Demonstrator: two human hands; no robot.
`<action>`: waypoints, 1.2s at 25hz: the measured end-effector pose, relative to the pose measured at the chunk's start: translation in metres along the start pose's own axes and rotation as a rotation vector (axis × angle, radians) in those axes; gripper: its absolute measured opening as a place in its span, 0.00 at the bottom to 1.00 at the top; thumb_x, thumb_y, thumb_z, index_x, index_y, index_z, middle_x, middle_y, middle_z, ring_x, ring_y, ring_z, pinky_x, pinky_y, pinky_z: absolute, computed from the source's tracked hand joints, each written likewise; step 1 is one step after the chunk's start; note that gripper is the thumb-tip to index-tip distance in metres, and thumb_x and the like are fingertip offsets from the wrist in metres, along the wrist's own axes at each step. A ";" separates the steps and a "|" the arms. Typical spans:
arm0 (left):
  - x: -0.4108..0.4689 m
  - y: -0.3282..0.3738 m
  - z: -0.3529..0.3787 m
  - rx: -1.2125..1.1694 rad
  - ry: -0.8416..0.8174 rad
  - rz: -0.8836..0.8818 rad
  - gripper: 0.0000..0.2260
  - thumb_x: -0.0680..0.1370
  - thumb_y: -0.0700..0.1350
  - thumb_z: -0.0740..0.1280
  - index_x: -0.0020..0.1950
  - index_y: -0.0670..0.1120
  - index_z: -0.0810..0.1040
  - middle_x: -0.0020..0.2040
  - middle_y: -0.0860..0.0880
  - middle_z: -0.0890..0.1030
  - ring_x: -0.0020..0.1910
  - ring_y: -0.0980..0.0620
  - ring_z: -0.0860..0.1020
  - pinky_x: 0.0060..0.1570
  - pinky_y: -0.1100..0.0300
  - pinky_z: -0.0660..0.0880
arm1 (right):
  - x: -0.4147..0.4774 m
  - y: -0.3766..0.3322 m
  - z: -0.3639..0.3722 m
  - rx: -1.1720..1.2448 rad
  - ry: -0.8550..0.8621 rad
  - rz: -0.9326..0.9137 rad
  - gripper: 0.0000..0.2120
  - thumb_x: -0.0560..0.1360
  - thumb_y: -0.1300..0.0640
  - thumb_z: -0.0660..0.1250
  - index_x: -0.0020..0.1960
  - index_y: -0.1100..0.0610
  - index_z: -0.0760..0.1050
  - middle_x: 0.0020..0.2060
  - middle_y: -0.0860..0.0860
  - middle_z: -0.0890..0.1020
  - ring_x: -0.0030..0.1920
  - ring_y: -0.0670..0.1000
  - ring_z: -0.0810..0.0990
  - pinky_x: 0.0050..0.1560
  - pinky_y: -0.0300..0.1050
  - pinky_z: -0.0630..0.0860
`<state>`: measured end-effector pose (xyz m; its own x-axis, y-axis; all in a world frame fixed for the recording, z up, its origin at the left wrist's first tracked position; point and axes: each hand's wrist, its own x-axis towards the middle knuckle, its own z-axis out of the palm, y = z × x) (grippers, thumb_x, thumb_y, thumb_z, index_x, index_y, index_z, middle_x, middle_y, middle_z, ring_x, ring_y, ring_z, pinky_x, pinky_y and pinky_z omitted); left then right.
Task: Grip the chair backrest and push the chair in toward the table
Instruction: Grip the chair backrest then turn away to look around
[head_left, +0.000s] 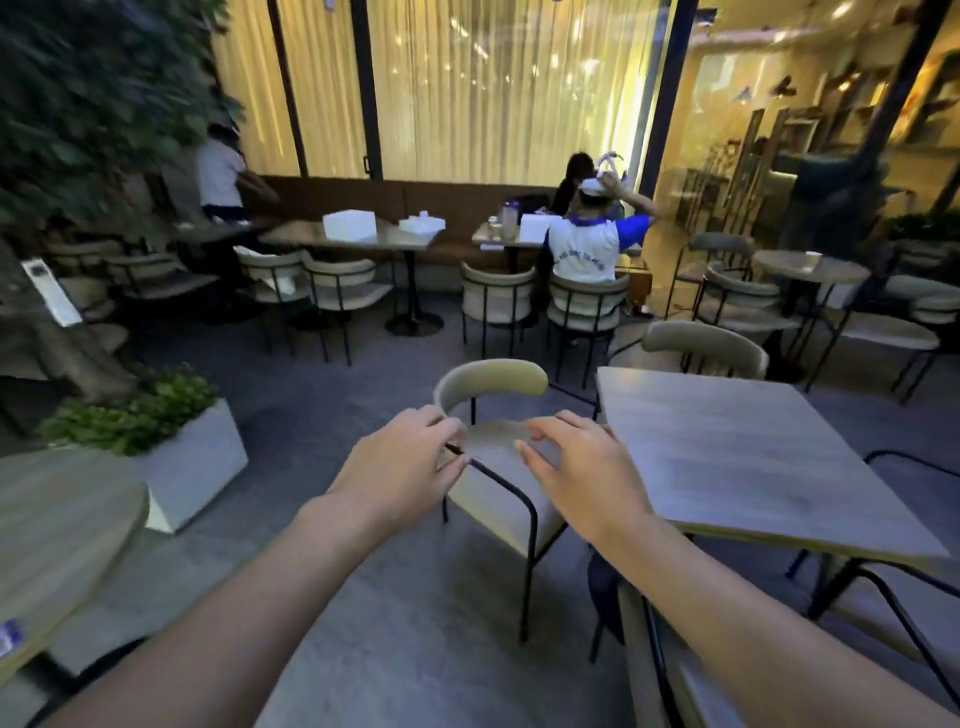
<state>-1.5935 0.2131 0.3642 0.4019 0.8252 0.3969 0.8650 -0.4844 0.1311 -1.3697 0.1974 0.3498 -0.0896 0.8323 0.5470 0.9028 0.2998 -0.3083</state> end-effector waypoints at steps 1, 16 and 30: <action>0.008 -0.013 -0.013 0.014 0.013 -0.005 0.13 0.79 0.59 0.62 0.61 0.57 0.74 0.57 0.57 0.75 0.58 0.54 0.73 0.47 0.49 0.79 | 0.017 -0.012 0.000 -0.004 0.002 -0.014 0.15 0.79 0.42 0.62 0.62 0.46 0.78 0.54 0.42 0.81 0.56 0.47 0.77 0.61 0.49 0.68; 0.249 -0.213 -0.020 0.136 0.008 -0.186 0.14 0.80 0.57 0.61 0.64 0.55 0.72 0.59 0.56 0.75 0.60 0.53 0.73 0.46 0.52 0.76 | 0.351 -0.013 0.147 0.038 0.034 -0.158 0.16 0.79 0.40 0.60 0.59 0.46 0.79 0.51 0.42 0.81 0.53 0.48 0.78 0.59 0.50 0.67; 0.485 -0.524 -0.001 0.100 0.046 -0.072 0.13 0.80 0.56 0.61 0.63 0.55 0.74 0.59 0.57 0.75 0.59 0.54 0.74 0.47 0.52 0.77 | 0.638 -0.067 0.353 -0.042 0.095 -0.080 0.11 0.79 0.42 0.62 0.52 0.45 0.80 0.43 0.42 0.79 0.47 0.48 0.78 0.55 0.48 0.66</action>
<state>-1.8521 0.8671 0.4891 0.3258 0.8413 0.4313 0.9177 -0.3912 0.0699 -1.6356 0.8733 0.4449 -0.1238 0.7578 0.6406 0.9112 0.3425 -0.2290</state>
